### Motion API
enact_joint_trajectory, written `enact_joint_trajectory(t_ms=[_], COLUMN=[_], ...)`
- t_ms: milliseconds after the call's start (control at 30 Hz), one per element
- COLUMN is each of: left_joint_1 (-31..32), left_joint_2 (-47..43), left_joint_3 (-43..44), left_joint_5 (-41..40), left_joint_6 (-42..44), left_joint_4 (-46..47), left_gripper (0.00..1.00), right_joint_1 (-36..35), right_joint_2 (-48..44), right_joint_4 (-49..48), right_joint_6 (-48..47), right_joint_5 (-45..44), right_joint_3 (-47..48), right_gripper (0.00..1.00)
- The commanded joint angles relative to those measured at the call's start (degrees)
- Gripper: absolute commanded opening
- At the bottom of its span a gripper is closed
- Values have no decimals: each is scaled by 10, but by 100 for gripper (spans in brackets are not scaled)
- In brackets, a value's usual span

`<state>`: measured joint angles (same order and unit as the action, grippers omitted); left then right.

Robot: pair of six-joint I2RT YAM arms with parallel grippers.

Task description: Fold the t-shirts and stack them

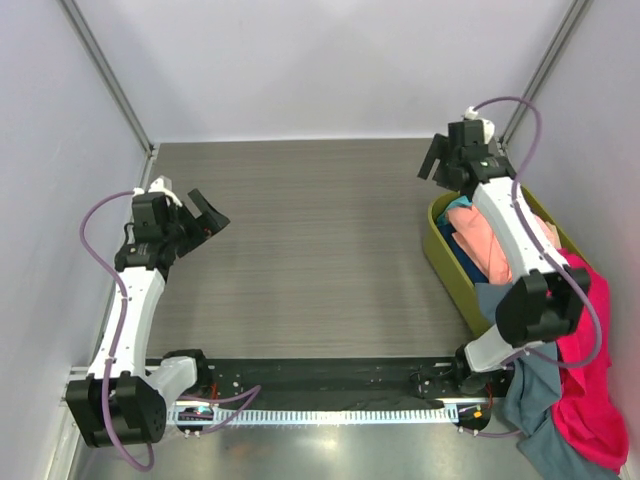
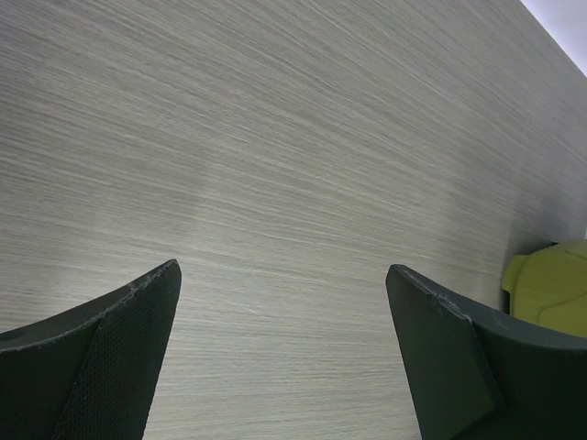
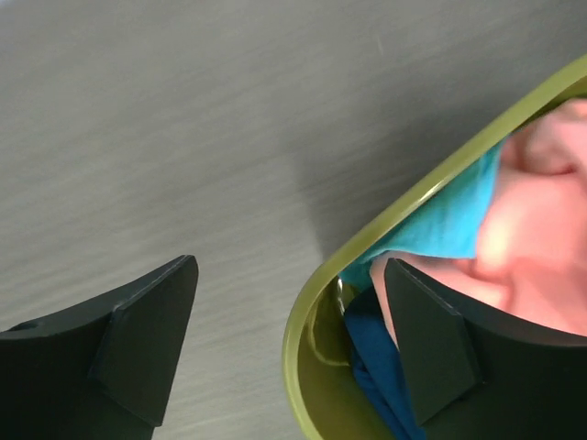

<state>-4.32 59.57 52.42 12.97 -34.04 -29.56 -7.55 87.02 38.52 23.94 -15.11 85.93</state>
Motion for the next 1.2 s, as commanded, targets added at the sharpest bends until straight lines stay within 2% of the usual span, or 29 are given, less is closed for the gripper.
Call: enact_joint_trajectory(t_ms=[0, 100, 167, 233, 267, 333, 367, 400, 567, 633, 700, 733, 800, 833, 1000, 1067, 1167], left_joint_1=[-3, -3, -3, -3, -3, -3, -3, -3, -2, -2, -2, -2, -2, -1, 15, 24, 38], left_joint_2=[1, 3, 7, 11, 13, 13, 14, 15, 16, 18, 20, 20, 19, 17, 1, -3, -8], left_joint_3=[-3, -3, -2, 0, 0, -1, -2, -3, -6, -5, -4, -3, -3, -3, -4, -4, -6], left_joint_5=[-2, -8, -7, -5, -5, -4, -3, -3, 5, 8, 14, 14, 21, 21, 19, 20, 26], left_joint_6=[13, 14, 14, 15, 15, 17, 17, 18, 20, 20, 19, 19, 17, 17, 12, 9, 3], left_joint_4=[-6, -10, -9, -11, -11, -11, -12, -12, -14, -13, -13, -13, -11, -12, -6, -4, 0], left_gripper=[93, 94, 94, 93, 93, 93, 93, 93, 92, 92, 92, 92, 91, 91, 91, 92, 91], right_joint_1=[-15, -20, -19, -20, -19, -9, -1, 9, 123, 139, 146, 146, 146, 146, 146, 146, 146], right_joint_2=[47, 82, 108, 120, 132, 141, 149, 150, 136, 126, 118, 114, 107, 98, 16, -59, -172], right_joint_4=[43, 81, 85, 87, 87, 87, 88, 88, 89, 88, 88, 88, 92, 95, 117, 125, 154], right_joint_6=[-9, -6, -5, -3, -2, -5, -4, -5, -4, -15, -22, -21, -18, -11, 14, 42, 79], right_joint_5=[-14, -41, -38, -44, -53, -85, -103, -123, -160, -159, -154, -149, -128, -124, -127, -141, -192], right_joint_3=[33, 62, 65, 67, 65, 64, 63, 59, 52, 57, 68, 71, 89, 99, 130, 115, 43], right_gripper=[87, 84, 77, 59, 41, 24, 7, 1, 1, 2, 17, 44, 75, 87, 93, 94, 94])
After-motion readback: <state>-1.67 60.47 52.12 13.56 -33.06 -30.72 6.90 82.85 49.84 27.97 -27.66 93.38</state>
